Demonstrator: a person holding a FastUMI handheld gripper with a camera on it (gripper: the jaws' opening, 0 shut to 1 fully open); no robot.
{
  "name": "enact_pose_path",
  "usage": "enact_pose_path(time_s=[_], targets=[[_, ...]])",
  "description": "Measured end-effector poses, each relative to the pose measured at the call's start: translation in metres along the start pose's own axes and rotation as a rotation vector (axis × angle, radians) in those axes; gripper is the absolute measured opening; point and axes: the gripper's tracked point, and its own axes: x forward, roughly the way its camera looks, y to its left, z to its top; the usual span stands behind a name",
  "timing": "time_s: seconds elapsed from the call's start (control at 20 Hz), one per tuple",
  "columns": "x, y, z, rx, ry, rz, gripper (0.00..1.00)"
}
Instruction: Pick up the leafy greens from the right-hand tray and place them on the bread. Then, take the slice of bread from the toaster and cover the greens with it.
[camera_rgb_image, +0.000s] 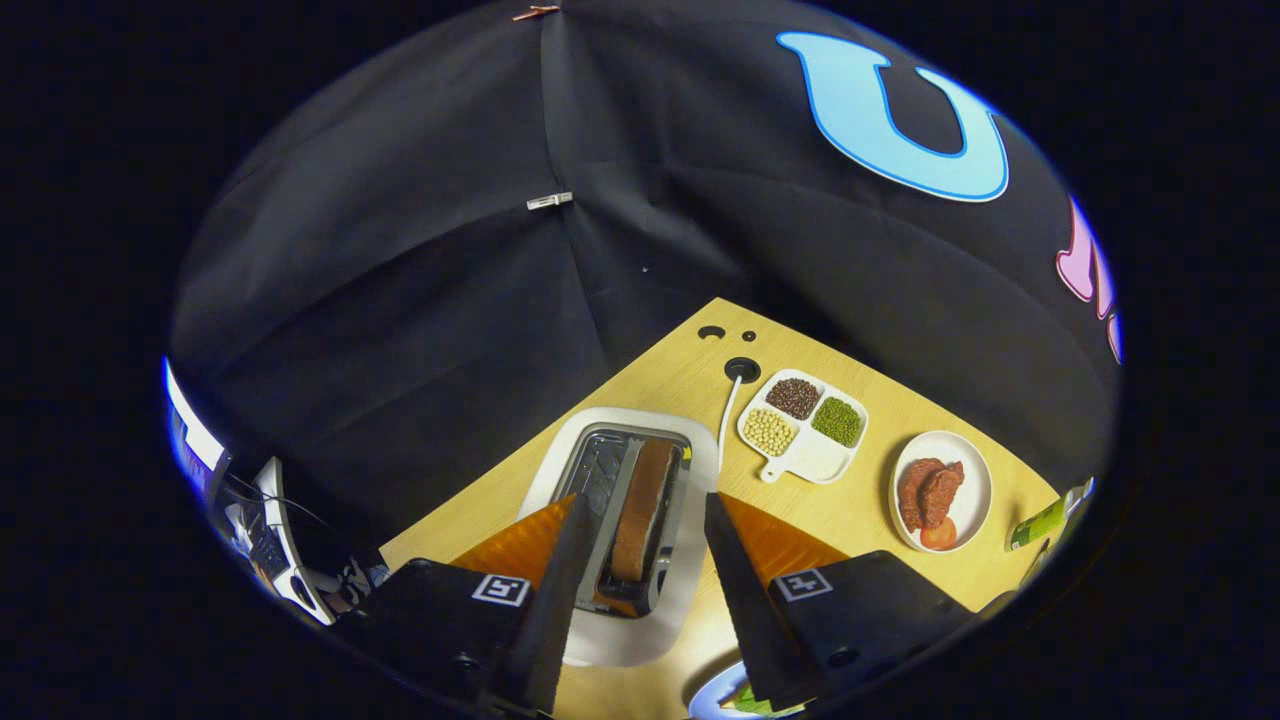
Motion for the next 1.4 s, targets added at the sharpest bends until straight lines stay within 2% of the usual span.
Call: enact_pose_path(time_s=[0.1,0.25,0.4,0.65,1.05,1.15,1.4], targets=[[0.009,-0.001,-0.001,-0.005,0.014,-0.014,0.73],[0.016,0.000,-0.001,-0.008,0.028,-0.031,0.61],[0.027,-0.002,-0.005,-0.001,0.056,-0.053,0.62],[0.033,-0.004,-0.009,0.010,0.085,-0.051,0.19],[0.001,0.000,0.012,0.024,-0.001,-0.001,0.17],[-0.016,-0.001,0.021,0.034,-0.032,0.019,0.14],[-0.068,-0.011,0.040,0.068,-0.114,0.049,0.14]])
